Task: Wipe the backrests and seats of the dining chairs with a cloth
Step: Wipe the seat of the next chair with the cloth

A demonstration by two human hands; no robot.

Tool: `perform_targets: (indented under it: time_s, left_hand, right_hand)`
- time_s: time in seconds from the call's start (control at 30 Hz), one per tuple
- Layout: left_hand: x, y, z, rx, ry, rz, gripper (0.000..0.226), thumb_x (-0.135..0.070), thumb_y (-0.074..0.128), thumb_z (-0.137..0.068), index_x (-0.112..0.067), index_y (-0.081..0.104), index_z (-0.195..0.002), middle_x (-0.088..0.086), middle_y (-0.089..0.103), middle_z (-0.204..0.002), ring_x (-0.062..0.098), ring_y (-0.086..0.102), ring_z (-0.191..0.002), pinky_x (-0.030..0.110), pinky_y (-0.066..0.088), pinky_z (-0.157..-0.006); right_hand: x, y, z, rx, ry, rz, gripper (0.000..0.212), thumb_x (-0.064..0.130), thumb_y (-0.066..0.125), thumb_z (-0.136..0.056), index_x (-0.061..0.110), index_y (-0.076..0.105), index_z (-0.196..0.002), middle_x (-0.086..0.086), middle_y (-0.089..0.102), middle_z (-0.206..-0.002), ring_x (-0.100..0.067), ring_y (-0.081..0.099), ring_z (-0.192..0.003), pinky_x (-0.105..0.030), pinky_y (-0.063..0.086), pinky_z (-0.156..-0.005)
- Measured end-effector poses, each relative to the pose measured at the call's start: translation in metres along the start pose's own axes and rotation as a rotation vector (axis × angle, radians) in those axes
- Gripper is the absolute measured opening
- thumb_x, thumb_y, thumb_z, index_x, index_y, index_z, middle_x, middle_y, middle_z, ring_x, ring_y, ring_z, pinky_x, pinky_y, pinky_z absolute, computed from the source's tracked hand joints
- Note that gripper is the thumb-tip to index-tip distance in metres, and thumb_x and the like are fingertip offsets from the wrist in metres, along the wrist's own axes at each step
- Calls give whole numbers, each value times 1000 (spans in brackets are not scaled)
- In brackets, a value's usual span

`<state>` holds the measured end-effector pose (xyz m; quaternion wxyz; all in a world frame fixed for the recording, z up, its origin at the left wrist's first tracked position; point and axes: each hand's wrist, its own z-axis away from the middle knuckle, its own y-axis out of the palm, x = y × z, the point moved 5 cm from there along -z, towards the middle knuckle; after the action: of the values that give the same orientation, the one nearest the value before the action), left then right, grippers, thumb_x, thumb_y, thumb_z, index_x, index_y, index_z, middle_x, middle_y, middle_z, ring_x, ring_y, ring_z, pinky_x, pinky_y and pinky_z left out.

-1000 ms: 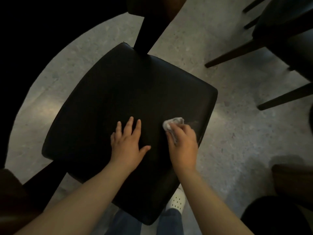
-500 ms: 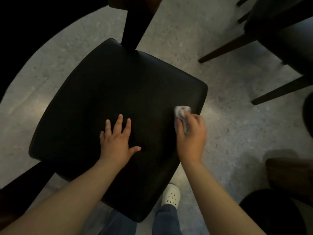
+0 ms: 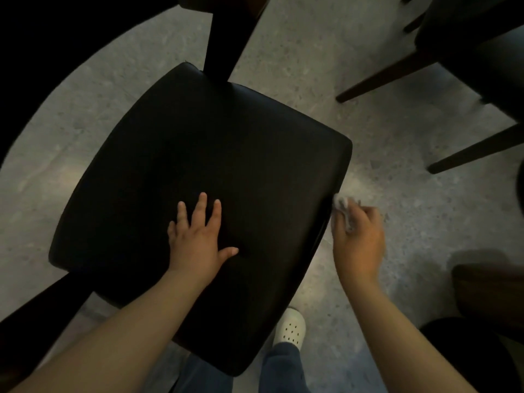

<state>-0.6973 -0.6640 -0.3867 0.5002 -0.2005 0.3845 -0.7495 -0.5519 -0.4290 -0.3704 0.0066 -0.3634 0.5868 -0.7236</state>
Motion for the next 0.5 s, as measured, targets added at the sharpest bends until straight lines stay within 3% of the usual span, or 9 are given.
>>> perform_targets:
  time_s: [0.1,0.23,0.3,0.43,0.5]
  left_hand:
    - [2,1,0,12,7,-1,100,-62,58,-83,-31,-7,-152,0,-19,-160,37,-14,-146,56,11,-118]
    - [3,1,-1,15,8,0,101,-63,58,-83,-31,-7,-152,-1,-19,-160,37,-13,-146,55,11,-118]
    - [1,0,-1,13,-3,-15,101,-63,58,-82,-31,-7,-152,0,-19,-160,36,-13,-146,55,11,-118]
    - [0,2,-1,-3,-23,-25,102,-63,59,-82,-32,-8,-152,0,-19,-160,36,-13,-146,55,12,-118]
    - [1,4,-2,-12,-20,-30,102,-64,59,-81,-32,-8,-152,-1,-18,-160,36,-12,-146,55,12,-117]
  right_hand:
    - [40,16,2,70,-135,-61,33,33,57,-94,26,57,-126,7,51,-108,-5,48,-91,-13,38,-74]
    - [69,45,9,208,-327,103,38,29,56,-94,26,55,-132,0,53,-116,-12,50,-98,-24,44,-78]
    - [48,42,3,166,-246,78,37,29,54,-96,24,55,-132,1,54,-115,-13,52,-98,-25,46,-80]
    - [-22,18,-6,-7,194,-19,32,33,51,-98,18,60,-125,4,47,-102,-18,56,-90,-25,40,-74]
    - [-30,7,-5,-50,168,11,32,32,53,-97,16,62,-123,5,44,-98,-15,53,-84,-24,38,-70]
